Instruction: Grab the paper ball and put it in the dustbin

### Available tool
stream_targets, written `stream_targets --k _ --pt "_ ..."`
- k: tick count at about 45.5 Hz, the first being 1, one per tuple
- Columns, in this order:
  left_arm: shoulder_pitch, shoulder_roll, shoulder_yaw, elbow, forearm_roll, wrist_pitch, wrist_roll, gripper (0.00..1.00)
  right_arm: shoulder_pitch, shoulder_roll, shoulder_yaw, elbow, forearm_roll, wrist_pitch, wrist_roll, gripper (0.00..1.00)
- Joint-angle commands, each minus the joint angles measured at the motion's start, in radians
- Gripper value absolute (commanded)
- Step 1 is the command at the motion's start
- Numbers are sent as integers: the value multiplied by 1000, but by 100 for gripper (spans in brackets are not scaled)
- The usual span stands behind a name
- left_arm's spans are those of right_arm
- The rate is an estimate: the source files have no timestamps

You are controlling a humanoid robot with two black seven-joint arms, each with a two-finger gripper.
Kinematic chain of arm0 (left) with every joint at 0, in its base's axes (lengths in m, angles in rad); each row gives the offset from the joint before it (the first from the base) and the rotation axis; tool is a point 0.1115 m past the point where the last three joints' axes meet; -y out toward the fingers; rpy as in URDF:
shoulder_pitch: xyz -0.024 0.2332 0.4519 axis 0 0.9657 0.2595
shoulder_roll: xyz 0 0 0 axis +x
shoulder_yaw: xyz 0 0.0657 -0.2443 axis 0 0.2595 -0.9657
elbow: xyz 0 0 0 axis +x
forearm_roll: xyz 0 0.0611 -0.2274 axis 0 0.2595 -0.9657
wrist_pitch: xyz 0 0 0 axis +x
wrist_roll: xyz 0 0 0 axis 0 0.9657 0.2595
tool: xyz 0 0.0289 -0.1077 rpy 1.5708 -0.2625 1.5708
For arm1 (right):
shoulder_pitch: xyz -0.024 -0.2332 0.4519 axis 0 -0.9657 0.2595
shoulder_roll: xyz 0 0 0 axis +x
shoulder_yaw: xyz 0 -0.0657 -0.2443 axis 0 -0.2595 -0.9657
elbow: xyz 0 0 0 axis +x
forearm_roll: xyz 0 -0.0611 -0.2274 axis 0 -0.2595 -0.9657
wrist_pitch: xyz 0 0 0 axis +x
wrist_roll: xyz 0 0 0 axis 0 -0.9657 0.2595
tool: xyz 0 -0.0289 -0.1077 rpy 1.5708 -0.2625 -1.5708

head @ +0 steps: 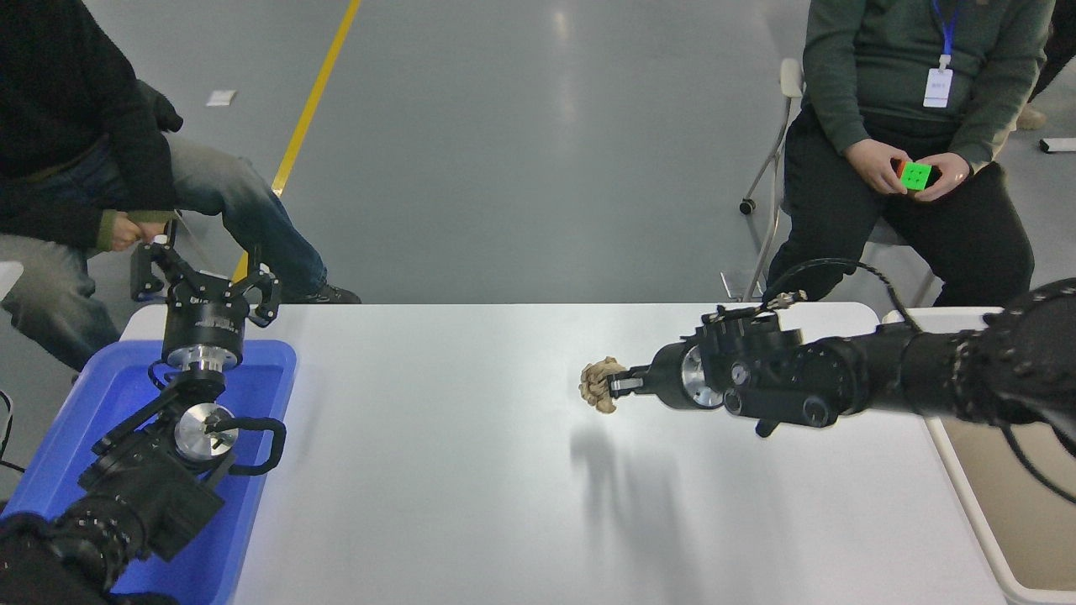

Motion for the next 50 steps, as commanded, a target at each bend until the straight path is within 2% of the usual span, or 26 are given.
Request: stream_targets --k 1,5,10,23,31,42,46,50 --pt "0 0 0 0 0 0 0 99 271 -209 -64 170 5 182 -18 15" --pt "0 0 0 0 0 0 0 99 370 -255 -84 205 3 237 -26 14" --pt "0 0 -1 0 0 0 0 99 501 -304 -109 251 2 312 -58 14" --pt "0 2 -1 0 0 0 0 99 781 -358 -169 314 2 470 -106 13" --pt "0 0 -1 0 0 0 0 99 826 -429 -164 290 8 480 -148 13" --pt "0 0 -1 0 0 0 0 99 635 -738 -103 -52 14 426 -149 13" --pt "0 0 0 0 0 0 0 99 486 -795 0 -213 57 383 -142 13" --pt "0 0 -1 0 0 0 0 99 284 -809 132 -342 164 326 -142 12"
